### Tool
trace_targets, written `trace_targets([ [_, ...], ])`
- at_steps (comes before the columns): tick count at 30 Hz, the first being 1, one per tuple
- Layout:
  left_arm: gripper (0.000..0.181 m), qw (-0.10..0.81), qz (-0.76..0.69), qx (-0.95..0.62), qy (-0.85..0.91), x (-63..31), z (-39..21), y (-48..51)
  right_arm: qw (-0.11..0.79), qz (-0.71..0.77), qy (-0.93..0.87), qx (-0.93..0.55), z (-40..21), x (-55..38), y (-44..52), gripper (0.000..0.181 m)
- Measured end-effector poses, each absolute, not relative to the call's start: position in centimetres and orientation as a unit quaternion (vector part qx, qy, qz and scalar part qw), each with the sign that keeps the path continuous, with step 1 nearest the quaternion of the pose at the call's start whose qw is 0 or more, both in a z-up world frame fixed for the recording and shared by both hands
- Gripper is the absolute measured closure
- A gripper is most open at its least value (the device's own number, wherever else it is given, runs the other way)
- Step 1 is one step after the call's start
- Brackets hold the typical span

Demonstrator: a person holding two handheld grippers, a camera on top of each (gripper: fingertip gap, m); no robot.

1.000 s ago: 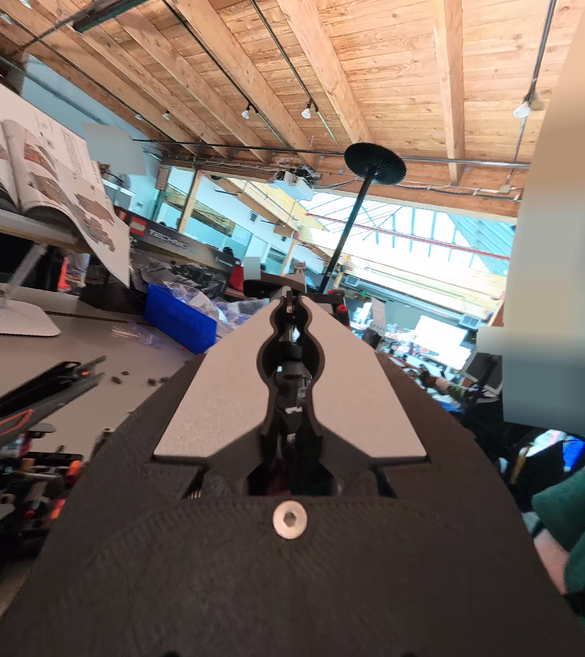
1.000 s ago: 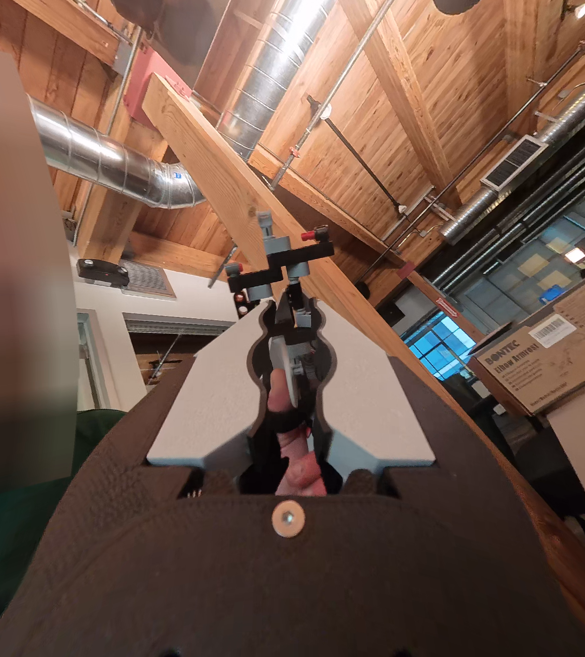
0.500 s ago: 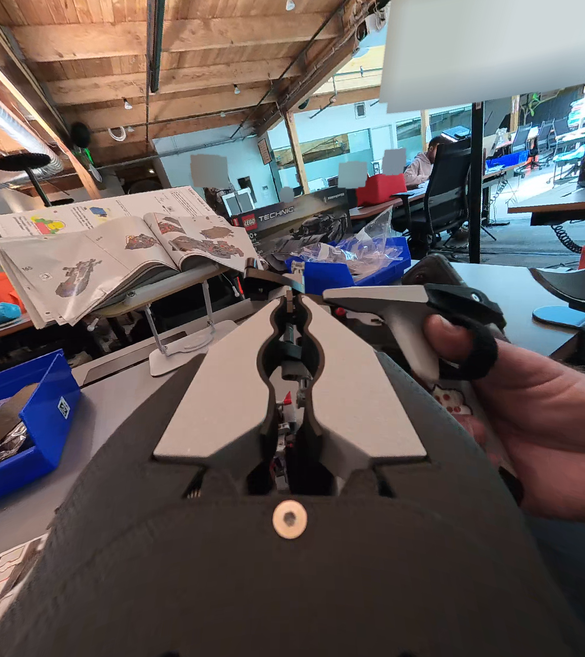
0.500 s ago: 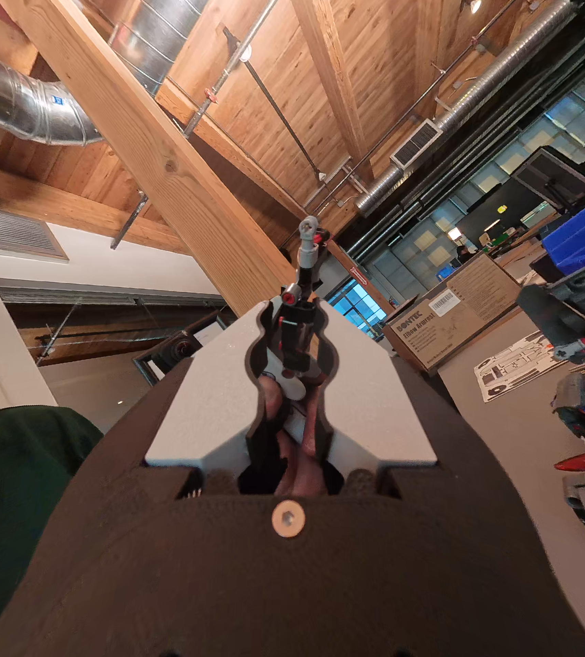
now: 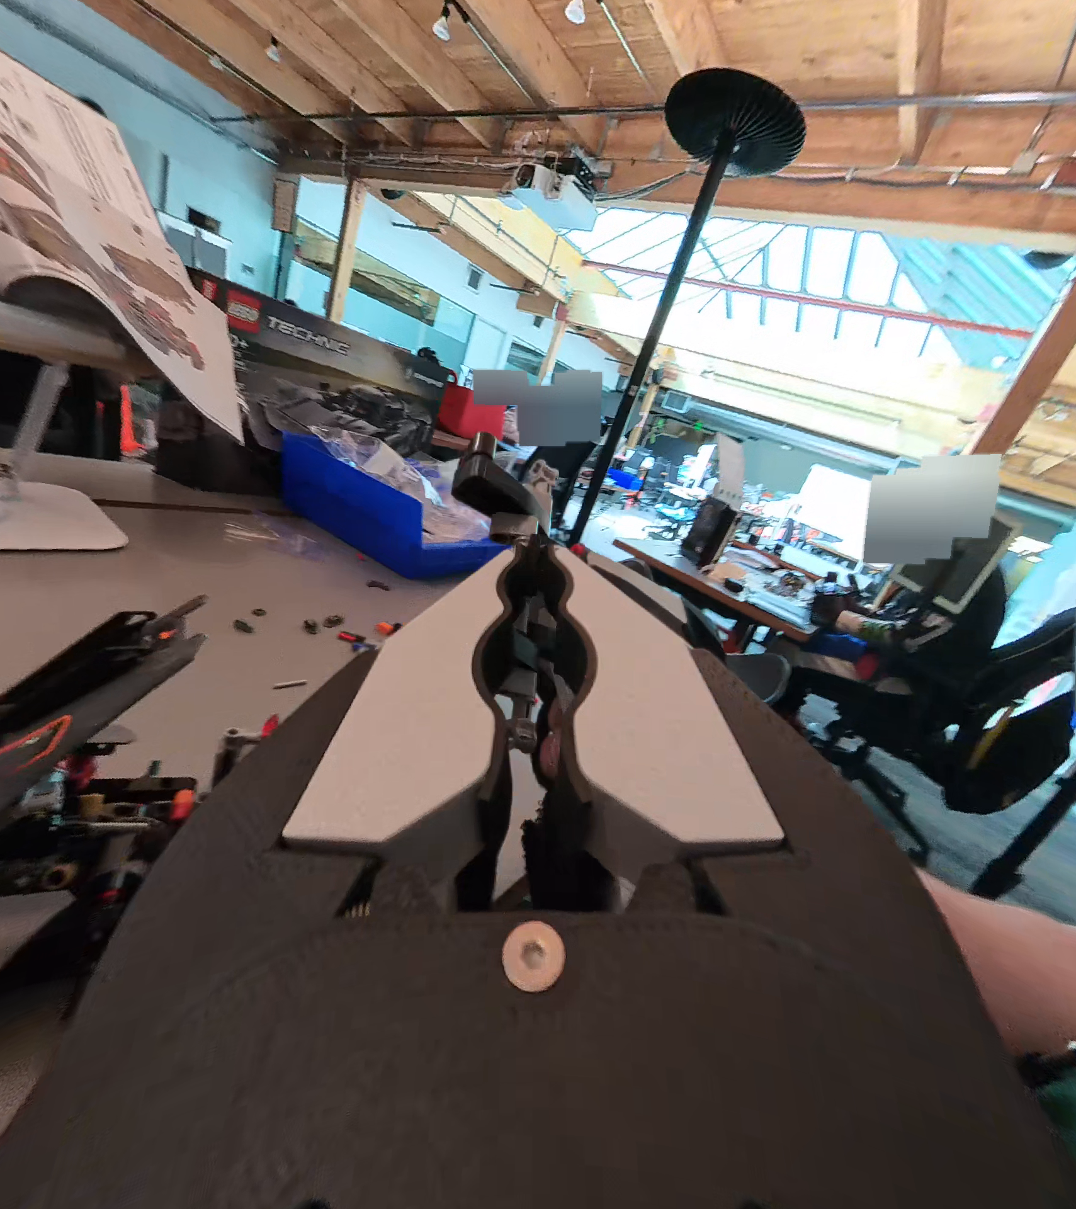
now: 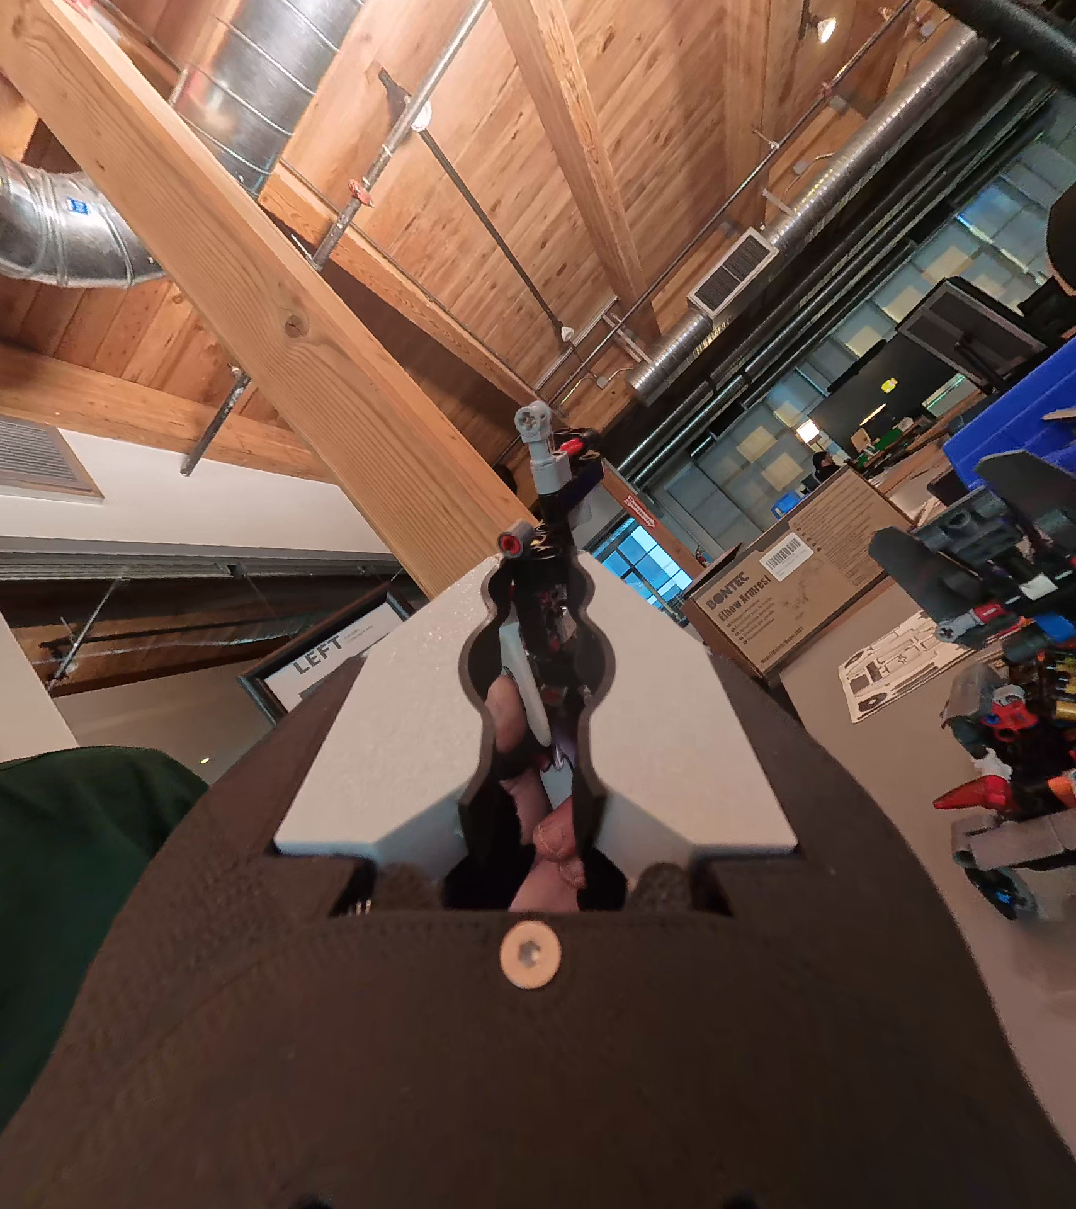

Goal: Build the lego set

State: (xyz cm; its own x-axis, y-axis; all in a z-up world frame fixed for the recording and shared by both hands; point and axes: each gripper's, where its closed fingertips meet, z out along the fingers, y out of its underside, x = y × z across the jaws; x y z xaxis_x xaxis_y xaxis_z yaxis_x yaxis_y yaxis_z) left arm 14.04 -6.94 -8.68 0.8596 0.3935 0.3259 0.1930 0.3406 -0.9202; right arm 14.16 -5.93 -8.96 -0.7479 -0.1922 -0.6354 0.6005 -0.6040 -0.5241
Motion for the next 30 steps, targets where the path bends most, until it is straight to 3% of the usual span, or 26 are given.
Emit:
trace_targets([
  [21,0.18,0.786,-0.021,-0.566,-0.246,13.9,-9.9,-2.1,0.165,-0.842,0.409,0.31,-11.1,13.5,-1.4,0.14],
  [28,0.179,0.78,-0.024,-0.584,-0.225,14.3,-10.2,0.3,0.156,-0.843,0.41,0.312,-11.0,14.0,0.7,0.115],
  [30,0.18,0.775,-0.015,-0.593,-0.218,14.3,-10.3,0.9,0.148,-0.839,0.415,0.318,-11.3,14.0,1.1,0.122],
])
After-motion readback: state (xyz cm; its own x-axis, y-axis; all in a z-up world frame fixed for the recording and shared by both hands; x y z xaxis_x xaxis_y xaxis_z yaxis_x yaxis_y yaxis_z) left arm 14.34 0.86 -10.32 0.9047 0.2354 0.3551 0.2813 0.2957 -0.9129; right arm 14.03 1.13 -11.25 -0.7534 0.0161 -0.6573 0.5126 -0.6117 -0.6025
